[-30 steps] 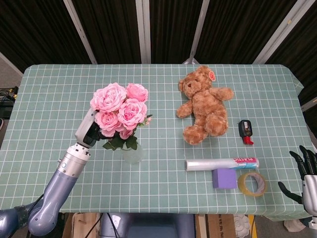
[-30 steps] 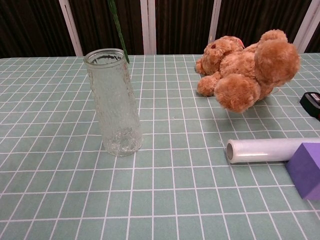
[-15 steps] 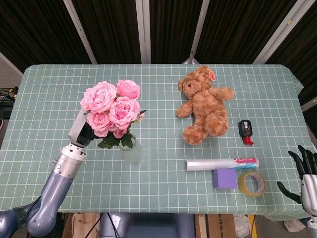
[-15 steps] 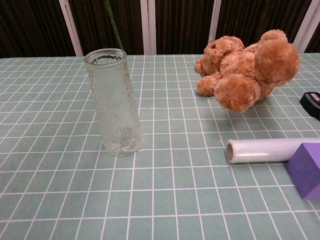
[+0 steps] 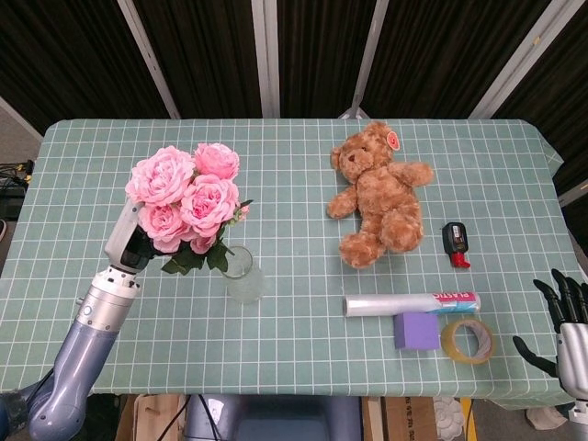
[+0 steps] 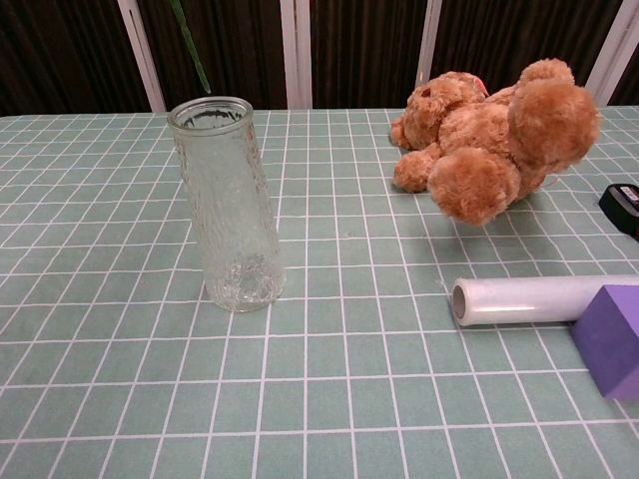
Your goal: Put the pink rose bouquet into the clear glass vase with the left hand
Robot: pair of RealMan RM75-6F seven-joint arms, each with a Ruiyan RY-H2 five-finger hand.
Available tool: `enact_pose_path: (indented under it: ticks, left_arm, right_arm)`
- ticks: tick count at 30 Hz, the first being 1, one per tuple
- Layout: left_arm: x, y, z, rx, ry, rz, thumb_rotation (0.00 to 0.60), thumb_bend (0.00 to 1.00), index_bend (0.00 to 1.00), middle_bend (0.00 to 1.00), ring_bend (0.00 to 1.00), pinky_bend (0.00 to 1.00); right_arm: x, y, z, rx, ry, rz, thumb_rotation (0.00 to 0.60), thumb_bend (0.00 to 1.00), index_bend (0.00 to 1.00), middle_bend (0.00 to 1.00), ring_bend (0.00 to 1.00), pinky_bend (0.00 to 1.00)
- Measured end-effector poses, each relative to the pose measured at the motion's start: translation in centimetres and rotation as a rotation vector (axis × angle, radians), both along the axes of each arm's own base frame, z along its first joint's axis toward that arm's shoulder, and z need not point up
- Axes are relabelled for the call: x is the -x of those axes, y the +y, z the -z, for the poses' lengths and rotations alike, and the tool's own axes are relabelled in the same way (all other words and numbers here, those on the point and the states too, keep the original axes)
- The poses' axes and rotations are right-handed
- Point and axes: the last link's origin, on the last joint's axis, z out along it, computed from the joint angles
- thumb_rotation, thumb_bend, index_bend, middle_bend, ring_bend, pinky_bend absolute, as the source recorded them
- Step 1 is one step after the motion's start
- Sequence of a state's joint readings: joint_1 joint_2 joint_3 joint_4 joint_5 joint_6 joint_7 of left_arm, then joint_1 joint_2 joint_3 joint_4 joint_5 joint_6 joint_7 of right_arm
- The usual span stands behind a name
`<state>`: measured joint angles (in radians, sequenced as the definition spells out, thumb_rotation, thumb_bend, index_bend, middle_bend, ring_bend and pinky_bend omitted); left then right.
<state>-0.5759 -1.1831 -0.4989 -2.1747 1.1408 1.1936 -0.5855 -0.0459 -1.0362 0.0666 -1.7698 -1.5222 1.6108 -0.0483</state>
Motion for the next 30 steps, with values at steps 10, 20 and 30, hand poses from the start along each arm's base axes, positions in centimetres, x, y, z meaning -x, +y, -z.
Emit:
enact_pose_path:
  ticks: [10,20,30]
  left_arm:
    - [1.0,0.5,1.5,0.052,0.028,-0.023,0.6,0.51,0.38,0.36,0.35,0.53]
    - [2.2,0.8,4.8,0.092,0.122,-0.036,0.6,0.5,0.38,0.34,0.33,0.51]
    - [3.2,0.7,7.2,0.112,0.224,-0.031,0.6,0.49,0.36,0.33,0.31,0.49]
  right_arm:
    - [0.1,0.0,0.0,0.002,-0.002,0.002,0.6,0.22,0.17,0.06,0.0,0.0]
    - [0.1,0.0,-0.2,0.004,-0.006,0.003,0.6,0.22,0.17,0.06,0.0,0.0]
    - [0.1,0.1,-0.3,0.004,-0.013,0.001,0.6,0.22,0.17,0.06,0.0,0.0]
